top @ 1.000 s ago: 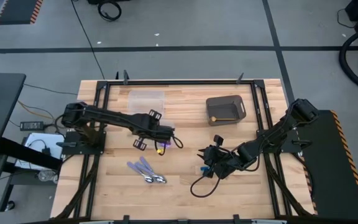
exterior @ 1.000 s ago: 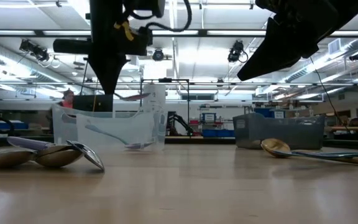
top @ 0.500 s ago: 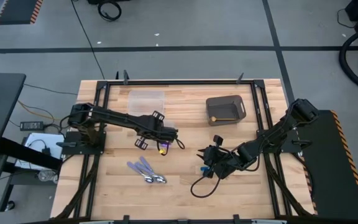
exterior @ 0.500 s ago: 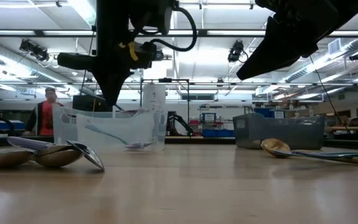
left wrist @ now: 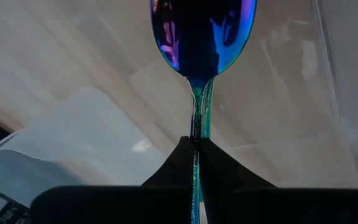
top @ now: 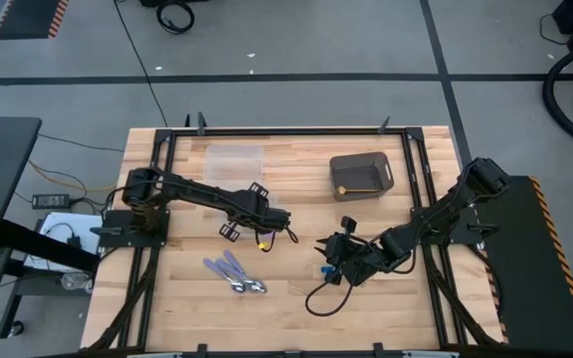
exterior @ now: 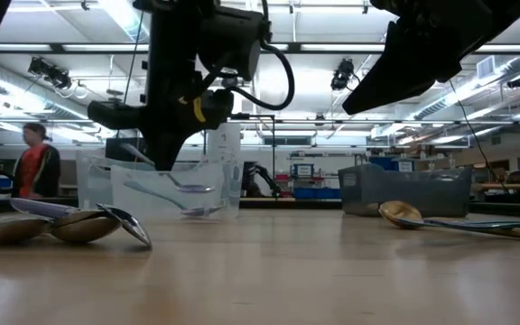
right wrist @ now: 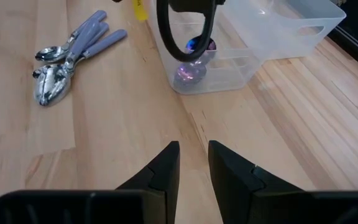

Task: Sort silverware by color (type)
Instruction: Put the blue spoon into the bottom transparent bin

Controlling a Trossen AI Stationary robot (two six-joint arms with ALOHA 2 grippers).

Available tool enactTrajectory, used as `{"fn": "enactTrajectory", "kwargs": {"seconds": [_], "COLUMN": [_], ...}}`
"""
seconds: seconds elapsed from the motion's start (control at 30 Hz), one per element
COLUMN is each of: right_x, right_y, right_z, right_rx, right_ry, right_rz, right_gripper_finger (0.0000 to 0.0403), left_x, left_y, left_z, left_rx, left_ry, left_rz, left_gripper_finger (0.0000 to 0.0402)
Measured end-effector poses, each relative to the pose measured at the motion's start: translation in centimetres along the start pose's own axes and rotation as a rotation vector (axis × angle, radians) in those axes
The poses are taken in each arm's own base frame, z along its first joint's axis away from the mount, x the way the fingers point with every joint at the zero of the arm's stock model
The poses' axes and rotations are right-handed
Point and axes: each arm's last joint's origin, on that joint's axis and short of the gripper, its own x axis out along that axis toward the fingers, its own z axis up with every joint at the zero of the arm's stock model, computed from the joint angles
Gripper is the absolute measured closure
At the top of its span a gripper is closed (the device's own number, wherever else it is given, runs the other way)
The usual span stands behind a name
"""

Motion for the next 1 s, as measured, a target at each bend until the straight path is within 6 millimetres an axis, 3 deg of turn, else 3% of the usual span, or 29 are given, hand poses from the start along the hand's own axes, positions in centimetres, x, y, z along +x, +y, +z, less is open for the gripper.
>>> {"fn": "enactTrajectory", "kwargs": {"seconds": [0.77, 1.0], "right_x": [-0.01, 0.0], "right_y": [0.06, 0.05], "right_z": [-0.03, -0.03], "right_rx": [0.004, 0.004], "right_ry": [0.009, 0.009], "right_rz": [0.017, 0.016], "right_gripper_finger": [0.0308, 0.0308], "left_x": [0.22, 0.24], "left_y": [0.3, 0.42], "left_z": [0.54, 0.65], "left_rx": [-0.032, -0.042], "left_ry": [-0.079, -0.093], "left_rz": [-0.048, -0.043], "left_gripper_finger": [0.0386, 0.0331]}}
